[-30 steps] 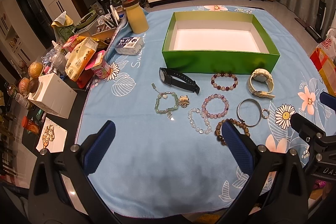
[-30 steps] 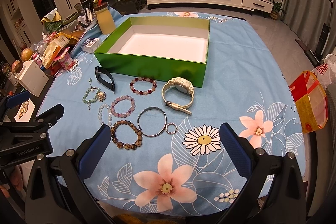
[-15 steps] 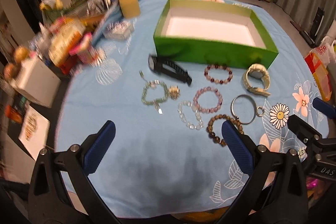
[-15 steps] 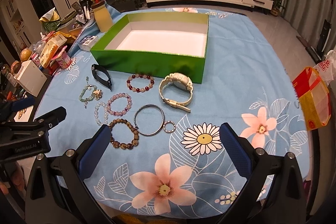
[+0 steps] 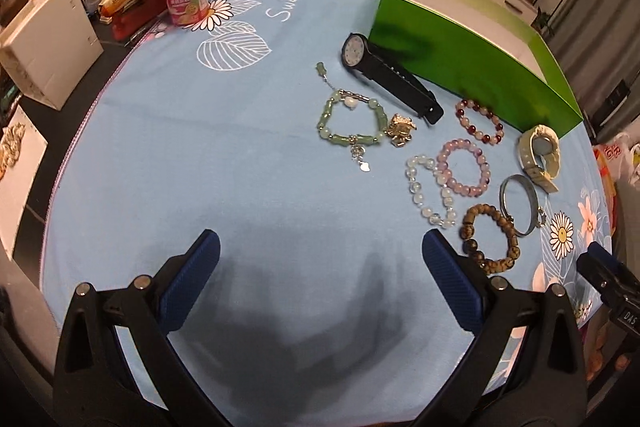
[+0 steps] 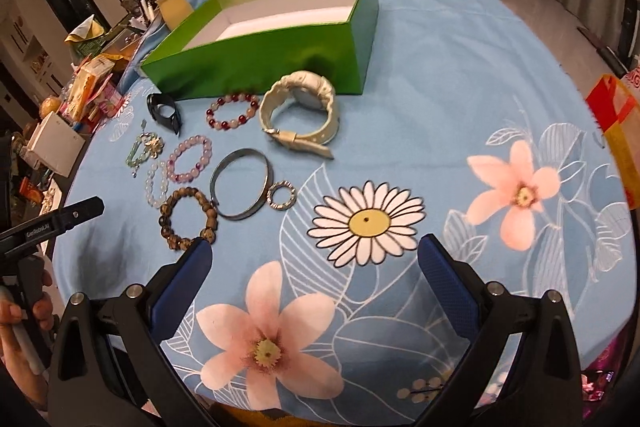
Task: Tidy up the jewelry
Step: 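Grasp the small silver ring with the right gripper while the left gripper approaches the jade bracelet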
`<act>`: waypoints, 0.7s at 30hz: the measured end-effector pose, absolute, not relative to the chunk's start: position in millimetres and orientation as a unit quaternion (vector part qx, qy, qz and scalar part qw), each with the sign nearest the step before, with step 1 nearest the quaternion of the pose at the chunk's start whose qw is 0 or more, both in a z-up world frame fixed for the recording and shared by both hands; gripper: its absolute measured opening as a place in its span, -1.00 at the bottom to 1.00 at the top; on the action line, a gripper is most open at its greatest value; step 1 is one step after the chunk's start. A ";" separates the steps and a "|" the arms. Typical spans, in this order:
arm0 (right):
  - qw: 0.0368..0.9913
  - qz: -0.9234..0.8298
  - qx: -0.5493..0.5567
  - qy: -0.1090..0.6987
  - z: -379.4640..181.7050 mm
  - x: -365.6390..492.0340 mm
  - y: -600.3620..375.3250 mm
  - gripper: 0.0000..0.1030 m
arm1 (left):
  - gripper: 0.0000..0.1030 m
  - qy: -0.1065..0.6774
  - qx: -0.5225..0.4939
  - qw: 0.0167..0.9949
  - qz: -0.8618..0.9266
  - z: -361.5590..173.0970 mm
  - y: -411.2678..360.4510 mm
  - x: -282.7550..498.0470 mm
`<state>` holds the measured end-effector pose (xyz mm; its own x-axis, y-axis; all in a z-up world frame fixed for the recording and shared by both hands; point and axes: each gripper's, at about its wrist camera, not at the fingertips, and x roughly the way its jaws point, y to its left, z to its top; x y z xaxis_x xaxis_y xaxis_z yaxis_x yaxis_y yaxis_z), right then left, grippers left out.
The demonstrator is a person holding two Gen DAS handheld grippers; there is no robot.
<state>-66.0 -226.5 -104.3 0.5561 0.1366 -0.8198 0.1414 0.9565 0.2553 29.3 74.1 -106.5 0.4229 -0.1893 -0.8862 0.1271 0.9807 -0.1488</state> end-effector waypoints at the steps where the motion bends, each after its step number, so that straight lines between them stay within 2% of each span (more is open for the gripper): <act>1: 0.871 0.002 0.146 0.470 -105.5 -64.9 -224.3 0.94 | 0.96 0.526 -0.030 0.845 -0.095 -107.6 74.4 28.5; 11: 0.877 0.013 0.120 0.466 -113.6 -44.7 -202.2 0.61 | 0.95 0.511 -0.018 0.851 -0.117 -110.5 56.7 34.4; 16: 0.875 0.020 0.126 0.466 -116.2 -34.8 -198.1 0.23 | 0.74 0.506 -0.010 0.853 -0.126 -111.6 40.3 38.5; 21: 0.879 0.013 0.105 0.464 -114.3 -30.6 -200.1 0.00 | 0.57 0.502 0.002 0.854 -0.138 -115.6 26.2 43.8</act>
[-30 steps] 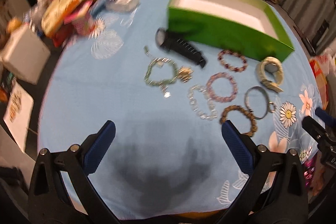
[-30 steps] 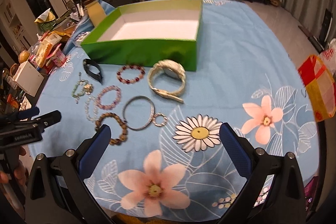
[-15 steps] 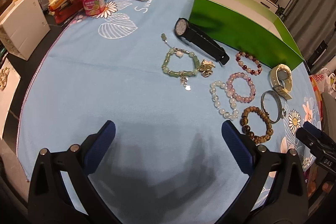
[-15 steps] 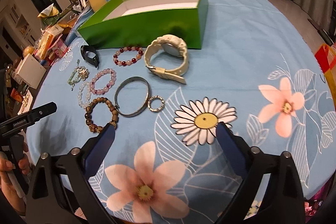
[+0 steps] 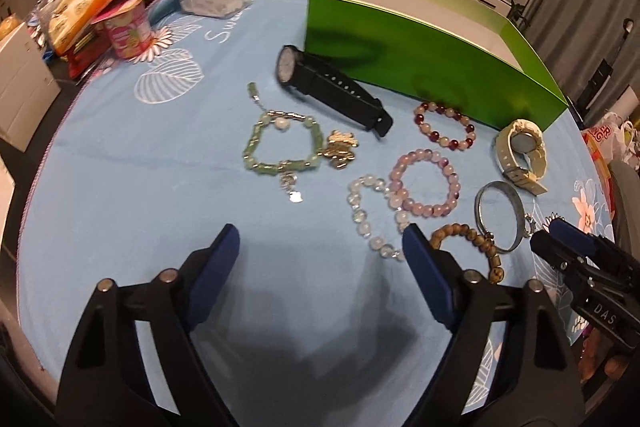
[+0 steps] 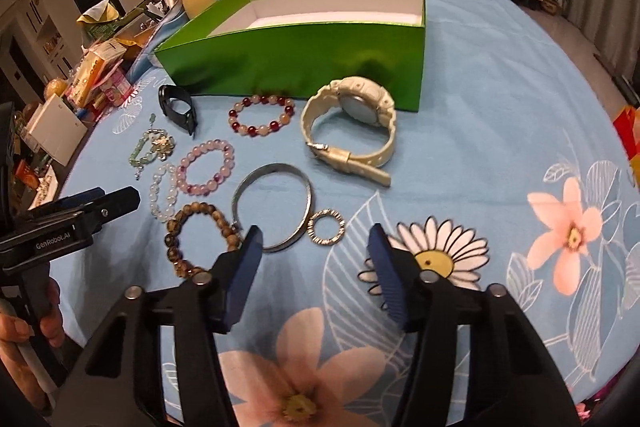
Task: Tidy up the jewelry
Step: 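Grasp the small silver ring with the right gripper while the left gripper approaches the jade bracelet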
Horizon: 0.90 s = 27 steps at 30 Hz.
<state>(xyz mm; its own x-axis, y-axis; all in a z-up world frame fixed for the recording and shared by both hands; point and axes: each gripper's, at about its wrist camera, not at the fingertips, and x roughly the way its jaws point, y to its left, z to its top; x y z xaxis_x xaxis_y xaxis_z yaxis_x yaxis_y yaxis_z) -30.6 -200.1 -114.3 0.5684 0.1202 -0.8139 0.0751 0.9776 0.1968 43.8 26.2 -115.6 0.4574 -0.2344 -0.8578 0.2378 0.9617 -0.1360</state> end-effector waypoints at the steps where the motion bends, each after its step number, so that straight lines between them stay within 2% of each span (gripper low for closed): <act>1: 0.879 0.011 0.102 0.466 -114.8 -30.3 -201.7 0.00 | 0.57 0.503 0.001 0.853 -0.141 -116.7 25.8 44.9; 6: 0.880 0.015 0.073 0.468 -118.5 -31.8 -203.5 -0.08 | 0.45 0.505 -0.003 0.851 -0.146 -121.0 29.2 49.8; 12: 0.882 0.019 0.022 0.470 -126.1 -29.4 -193.3 -0.22 | 0.40 0.498 -0.008 0.854 -0.151 -121.8 34.0 54.0; 18: 0.894 0.034 -0.006 0.447 -129.3 -24.5 -185.3 -0.24 | 0.37 0.486 -0.012 0.856 -0.173 -116.7 31.8 56.8; 23: 0.902 0.053 -0.019 0.429 -129.2 -23.2 -182.2 -0.57 | 0.33 0.476 -0.006 0.859 -0.186 -114.6 24.9 60.7; 27: 0.905 0.054 -0.007 0.423 -129.8 -24.3 -185.5 -0.60 | 0.14 0.473 -0.002 0.859 -0.198 -114.5 20.5 67.5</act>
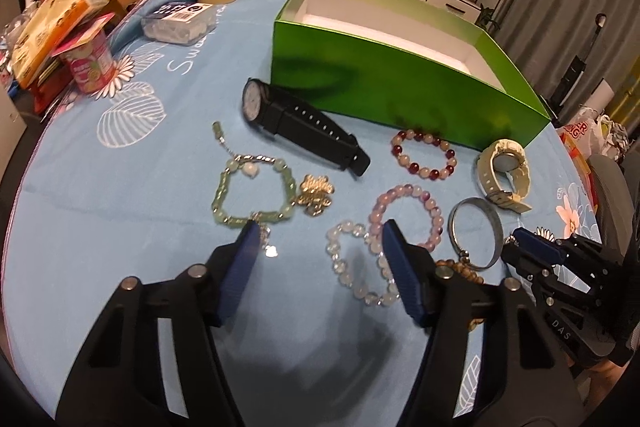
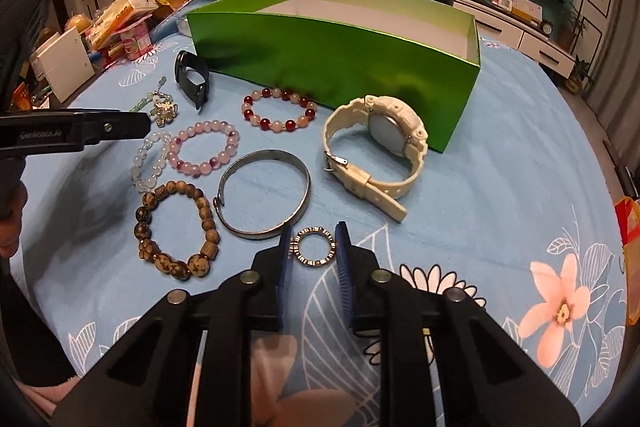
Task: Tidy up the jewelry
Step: 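Grasp the small silver ring with the right gripper while the left gripper approaches the jade bracelet, then carry the silver ring into the green box and open the right gripper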
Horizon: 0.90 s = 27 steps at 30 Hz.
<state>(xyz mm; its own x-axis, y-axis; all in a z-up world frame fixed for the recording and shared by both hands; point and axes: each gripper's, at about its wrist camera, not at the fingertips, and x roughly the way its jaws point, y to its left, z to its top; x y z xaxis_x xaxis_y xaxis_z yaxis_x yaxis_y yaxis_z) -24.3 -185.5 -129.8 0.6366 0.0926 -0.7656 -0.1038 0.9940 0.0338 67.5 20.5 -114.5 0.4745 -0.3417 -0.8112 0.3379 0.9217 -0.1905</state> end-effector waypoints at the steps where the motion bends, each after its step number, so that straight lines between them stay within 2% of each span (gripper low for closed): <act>1: 0.906 0.053 0.002 0.421 -129.3 -25.4 -188.1 -0.60 | 0.06 0.473 -0.001 0.858 -0.200 -114.7 19.7 69.5; 7: 0.905 0.052 0.023 0.421 -127.0 -27.9 -195.3 -0.60 | -0.19 0.464 0.010 0.859 -0.218 -114.4 12.0 80.8; 16: 0.906 0.054 0.026 0.420 -124.8 -26.7 -195.8 -0.60 | -0.34 0.465 0.024 0.860 -0.210 -122.8 5.9 93.2; 17: 0.906 0.054 0.025 0.419 -124.8 -27.1 -195.5 -0.60 | -0.38 0.464 0.026 0.861 -0.208 -123.3 5.6 94.9; 19: 0.905 0.055 0.024 0.421 -125.6 -26.4 -194.9 -0.60 | -0.59 0.458 0.038 0.865 -0.204 -123.6 2.8 96.6; 27: 0.906 0.056 0.022 0.419 -125.3 -28.6 -193.7 -0.60 | -0.60 0.440 0.056 0.873 -0.201 -121.8 -1.0 90.4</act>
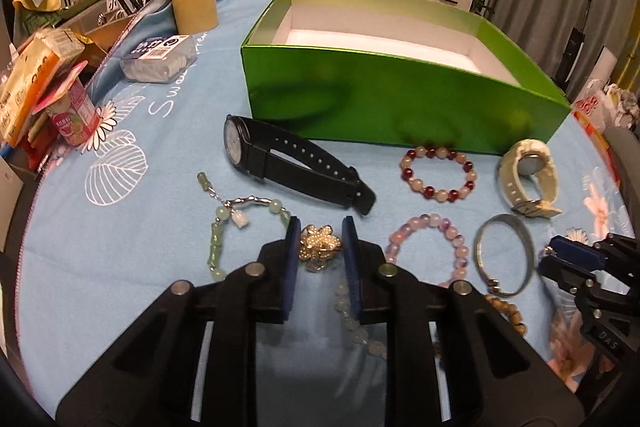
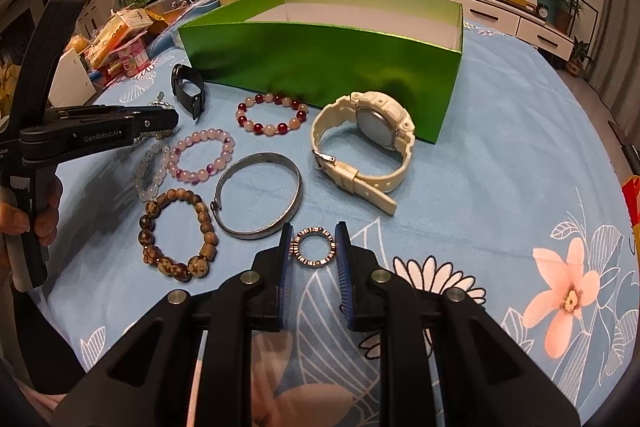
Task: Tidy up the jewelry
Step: 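Carry the silver ring into the green box and open the right gripper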
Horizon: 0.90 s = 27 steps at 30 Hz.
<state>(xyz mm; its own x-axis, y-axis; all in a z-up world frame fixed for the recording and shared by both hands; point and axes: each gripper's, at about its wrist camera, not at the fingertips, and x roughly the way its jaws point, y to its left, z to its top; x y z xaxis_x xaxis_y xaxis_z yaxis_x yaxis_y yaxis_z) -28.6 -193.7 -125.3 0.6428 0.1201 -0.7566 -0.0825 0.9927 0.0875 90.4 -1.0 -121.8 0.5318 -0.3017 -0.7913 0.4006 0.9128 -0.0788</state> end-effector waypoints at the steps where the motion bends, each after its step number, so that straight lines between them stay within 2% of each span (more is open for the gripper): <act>1: 0.908 0.056 0.023 0.416 -123.0 -29.3 -193.9 -0.60 | -0.60 0.437 0.050 0.874 -0.205 -117.1 0.6 88.9; 10: 0.924 0.057 0.042 0.375 -90.4 -33.2 -199.5 -0.60 | -0.60 0.420 -0.011 0.877 -0.235 -74.1 13.4 83.9; 18: 0.942 0.046 0.051 0.329 -59.2 -15.9 -214.4 -0.60 | -0.60 0.399 -0.020 0.881 -0.252 -47.8 1.1 96.1; 27: 0.953 0.038 0.060 0.295 -36.0 34.5 -233.1 -0.60 | -0.60 0.380 -0.019 0.891 -0.248 -25.4 -31.8 144.8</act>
